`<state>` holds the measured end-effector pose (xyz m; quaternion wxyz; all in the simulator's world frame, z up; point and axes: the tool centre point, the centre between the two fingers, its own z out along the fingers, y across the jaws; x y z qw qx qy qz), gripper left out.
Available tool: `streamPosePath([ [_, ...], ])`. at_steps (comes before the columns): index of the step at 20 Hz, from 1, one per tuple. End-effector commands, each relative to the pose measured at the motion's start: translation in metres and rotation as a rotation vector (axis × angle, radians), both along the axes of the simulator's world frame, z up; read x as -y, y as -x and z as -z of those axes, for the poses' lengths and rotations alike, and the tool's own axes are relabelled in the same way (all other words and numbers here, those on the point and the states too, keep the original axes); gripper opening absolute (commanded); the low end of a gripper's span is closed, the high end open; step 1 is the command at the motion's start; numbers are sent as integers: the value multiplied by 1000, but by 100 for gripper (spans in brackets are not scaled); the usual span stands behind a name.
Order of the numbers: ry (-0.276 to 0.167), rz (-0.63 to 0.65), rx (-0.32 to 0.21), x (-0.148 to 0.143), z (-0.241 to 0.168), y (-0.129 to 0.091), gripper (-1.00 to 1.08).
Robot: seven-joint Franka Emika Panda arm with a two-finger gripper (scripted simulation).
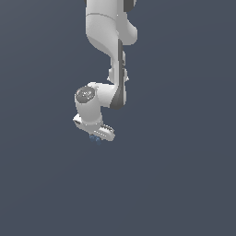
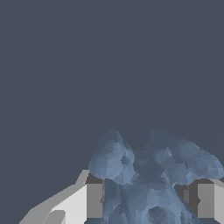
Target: Pick up the object and move it to a goal position.
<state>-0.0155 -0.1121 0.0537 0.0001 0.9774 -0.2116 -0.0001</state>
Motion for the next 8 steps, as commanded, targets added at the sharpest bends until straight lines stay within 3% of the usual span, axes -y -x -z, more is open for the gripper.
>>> streamPosePath([
  [1,0,-1,0,13,-1,9,-100],
  [8,0,-1,0,29,-3,17,-100],
])
